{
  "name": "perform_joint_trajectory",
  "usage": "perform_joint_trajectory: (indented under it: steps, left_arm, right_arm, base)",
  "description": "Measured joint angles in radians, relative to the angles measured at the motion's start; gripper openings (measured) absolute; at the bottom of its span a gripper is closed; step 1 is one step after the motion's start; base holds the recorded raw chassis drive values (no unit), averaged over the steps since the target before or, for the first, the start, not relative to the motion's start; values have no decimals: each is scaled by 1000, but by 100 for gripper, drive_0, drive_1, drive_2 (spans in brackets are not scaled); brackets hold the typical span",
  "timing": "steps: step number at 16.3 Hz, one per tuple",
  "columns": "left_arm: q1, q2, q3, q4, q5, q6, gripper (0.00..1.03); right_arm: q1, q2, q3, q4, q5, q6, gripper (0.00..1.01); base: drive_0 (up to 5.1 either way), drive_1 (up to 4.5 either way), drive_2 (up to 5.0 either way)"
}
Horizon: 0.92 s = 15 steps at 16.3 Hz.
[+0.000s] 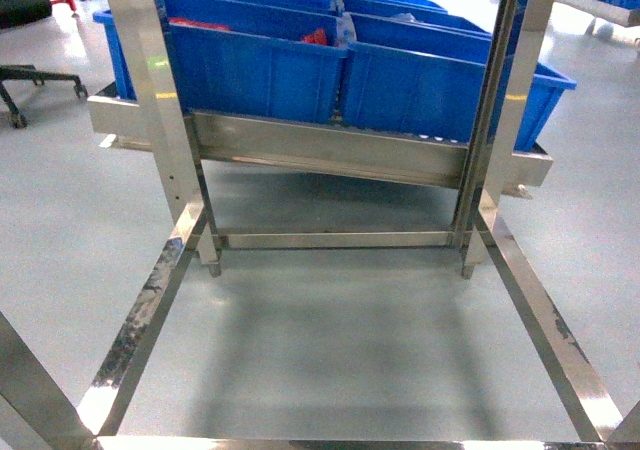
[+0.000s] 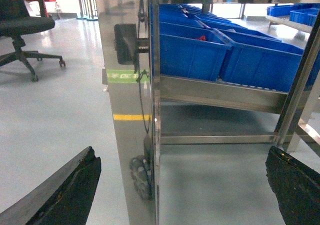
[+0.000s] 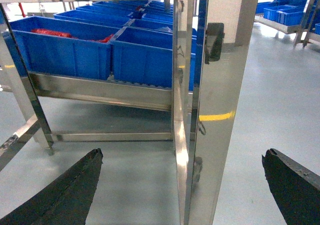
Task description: Pick capacitor and pack into box
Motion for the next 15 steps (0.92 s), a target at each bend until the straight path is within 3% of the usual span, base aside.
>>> perform_joint_trajectory:
  steps: [15]
  left_arm:
    - [0, 0, 0, 0, 0, 0, 98]
  right_arm:
    - [0, 0, 0, 0, 0, 0, 98]
  base:
    - [0, 0, 0]
